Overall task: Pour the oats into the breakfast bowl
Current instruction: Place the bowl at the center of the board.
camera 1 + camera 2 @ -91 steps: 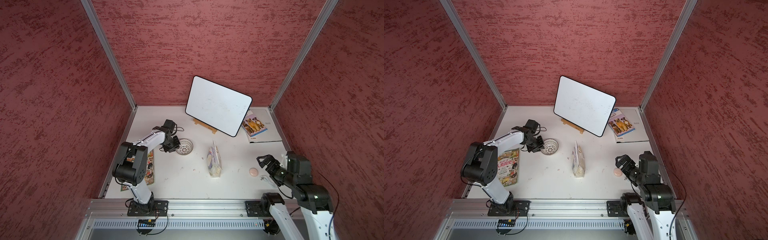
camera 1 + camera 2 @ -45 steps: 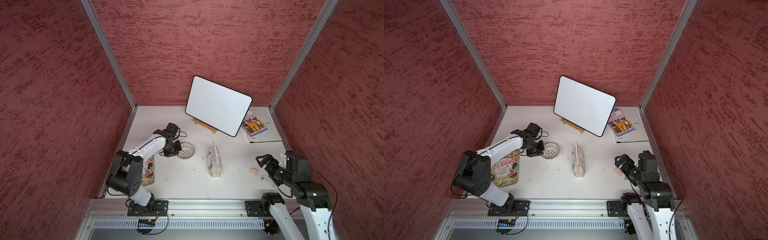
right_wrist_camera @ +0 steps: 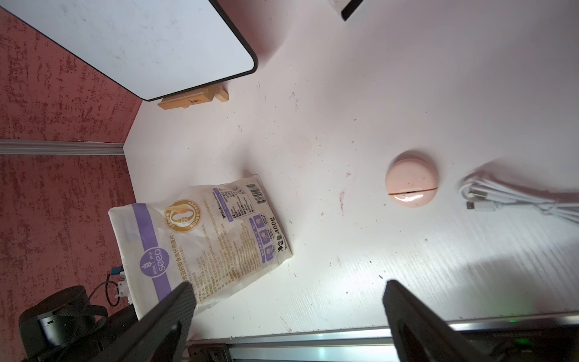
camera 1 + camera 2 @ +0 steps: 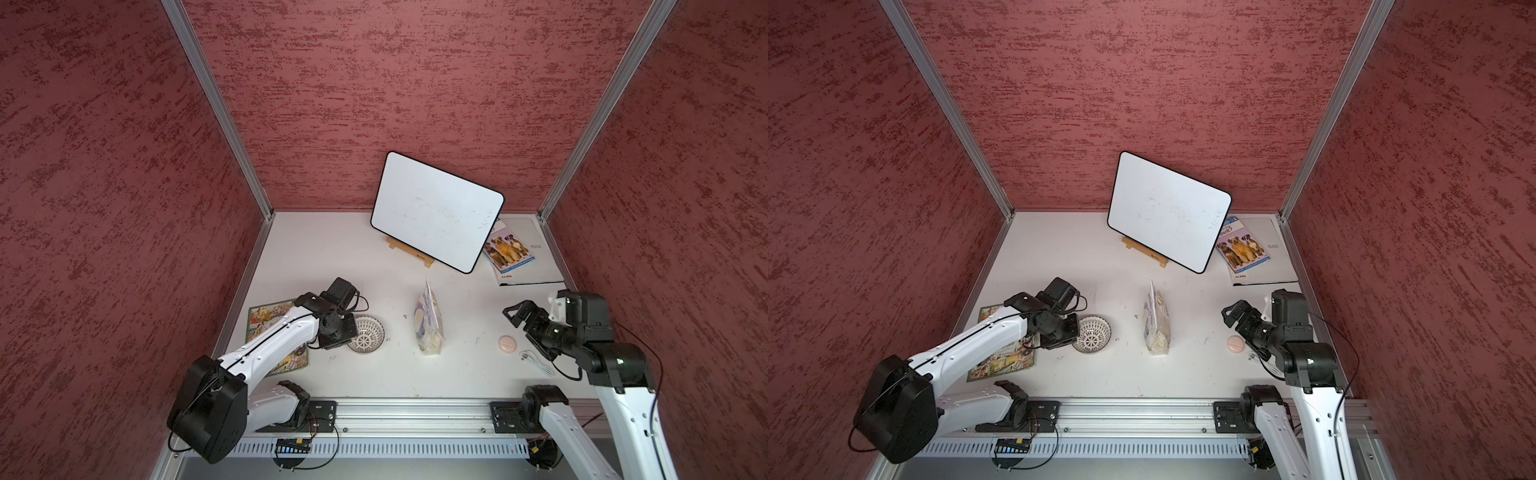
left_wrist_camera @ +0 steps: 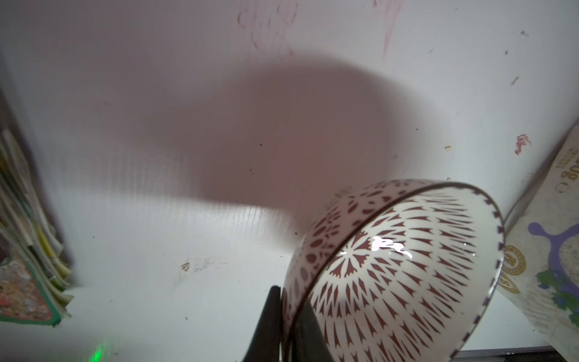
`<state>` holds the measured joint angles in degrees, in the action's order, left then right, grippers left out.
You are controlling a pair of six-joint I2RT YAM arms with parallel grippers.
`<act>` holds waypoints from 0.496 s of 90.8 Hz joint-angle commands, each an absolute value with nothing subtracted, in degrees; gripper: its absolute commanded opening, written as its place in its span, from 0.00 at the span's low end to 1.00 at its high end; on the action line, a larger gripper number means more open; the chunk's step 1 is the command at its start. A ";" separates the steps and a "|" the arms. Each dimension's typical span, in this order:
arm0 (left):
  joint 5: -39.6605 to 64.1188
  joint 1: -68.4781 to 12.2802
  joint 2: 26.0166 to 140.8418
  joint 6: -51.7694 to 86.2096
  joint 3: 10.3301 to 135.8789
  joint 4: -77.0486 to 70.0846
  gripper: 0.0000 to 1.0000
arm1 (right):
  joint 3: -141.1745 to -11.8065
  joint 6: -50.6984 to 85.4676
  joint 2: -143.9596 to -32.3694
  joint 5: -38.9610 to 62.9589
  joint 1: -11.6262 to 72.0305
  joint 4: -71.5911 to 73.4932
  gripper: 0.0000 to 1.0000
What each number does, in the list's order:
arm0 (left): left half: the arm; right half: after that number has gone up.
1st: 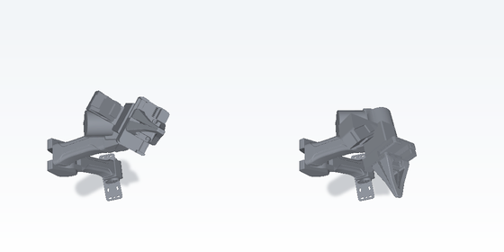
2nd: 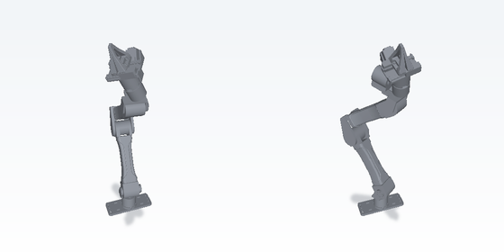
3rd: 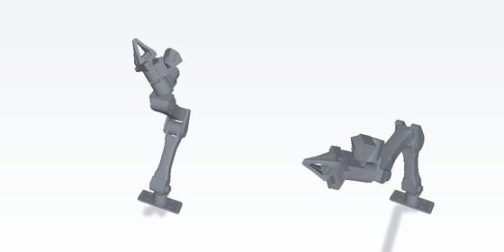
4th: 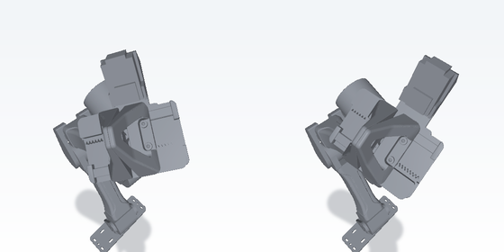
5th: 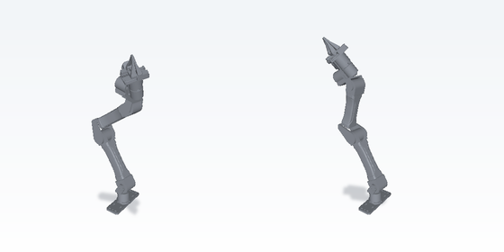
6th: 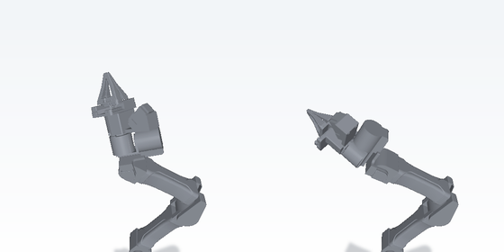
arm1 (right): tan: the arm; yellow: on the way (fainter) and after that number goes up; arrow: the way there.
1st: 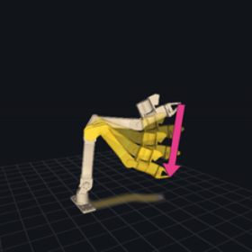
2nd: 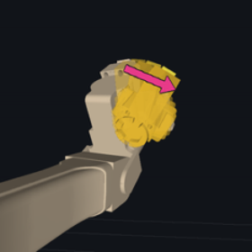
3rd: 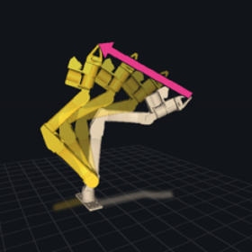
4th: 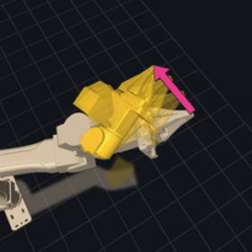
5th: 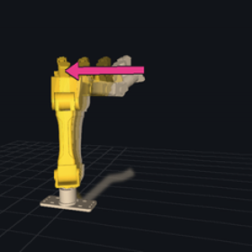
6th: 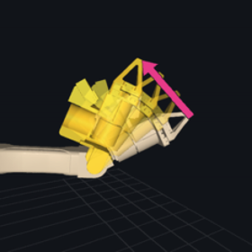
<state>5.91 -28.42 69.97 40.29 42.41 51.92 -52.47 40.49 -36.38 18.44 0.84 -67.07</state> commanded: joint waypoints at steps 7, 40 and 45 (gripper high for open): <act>5.17 -29.80 71.19 42.48 41.40 46.84 0.00 | -54.84 38.92 -38.58 21.79 1.05 -64.81 0.89; 4.81 -31.02 72.19 43.35 40.41 45.40 0.24 | -60.15 38.54 -45.91 20.26 7.94 -64.13 0.76; 4.47 -30.95 70.41 43.25 41.44 47.22 0.34 | -61.54 38.69 -47.56 19.28 10.09 -63.87 0.75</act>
